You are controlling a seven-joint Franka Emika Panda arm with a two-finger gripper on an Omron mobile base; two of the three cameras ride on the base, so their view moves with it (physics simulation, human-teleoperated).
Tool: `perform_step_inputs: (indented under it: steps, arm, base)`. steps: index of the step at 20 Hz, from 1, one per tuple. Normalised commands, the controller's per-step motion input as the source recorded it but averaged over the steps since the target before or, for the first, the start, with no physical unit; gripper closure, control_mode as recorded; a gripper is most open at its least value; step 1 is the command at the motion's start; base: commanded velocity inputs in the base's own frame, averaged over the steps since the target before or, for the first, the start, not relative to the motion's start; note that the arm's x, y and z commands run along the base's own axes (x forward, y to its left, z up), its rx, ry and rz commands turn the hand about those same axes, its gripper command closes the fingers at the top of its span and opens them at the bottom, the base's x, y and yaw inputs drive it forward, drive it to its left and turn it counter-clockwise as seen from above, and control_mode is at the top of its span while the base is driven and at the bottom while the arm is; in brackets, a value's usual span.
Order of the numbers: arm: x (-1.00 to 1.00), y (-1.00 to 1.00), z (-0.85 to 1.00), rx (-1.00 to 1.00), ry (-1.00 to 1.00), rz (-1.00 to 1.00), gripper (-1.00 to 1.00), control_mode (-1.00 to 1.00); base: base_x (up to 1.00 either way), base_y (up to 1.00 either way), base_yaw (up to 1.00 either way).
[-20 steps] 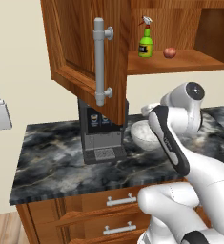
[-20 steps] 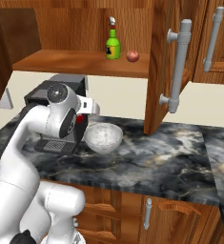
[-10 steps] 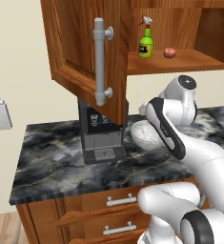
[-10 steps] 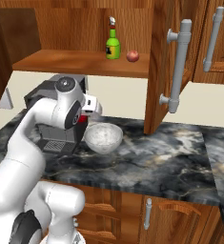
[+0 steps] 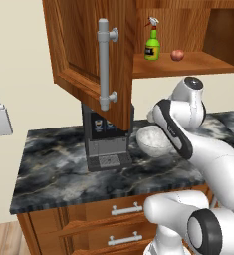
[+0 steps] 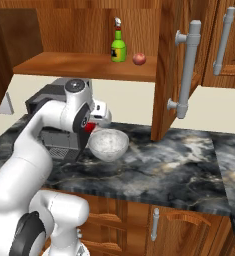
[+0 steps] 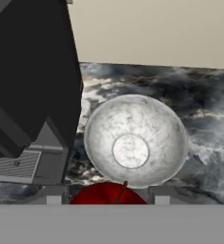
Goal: Open the cabinet. Pick the apple and peach from the cabinet and place them into the bowl. Then close the cabinet.
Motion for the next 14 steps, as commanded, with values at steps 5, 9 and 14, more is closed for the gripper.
perform_step_inputs:
  steps: [5,9,14]
  arm:
    - [0.00,-0.07,-0.42,-0.09,0.00,0.01,1.00,-1.00]
    - [0.14,-0.09,-0.23,-0.04,0.00,0.00,1.00,-1.00]
    - [0.34,-0.13,-0.19,-0.02,0.00,0.00,1.00,-1.00]
  base:
    - [0.00,0.00,0.00]
    - [0.00,0.00,0.00]
    - [0.00,0.00,0.00]
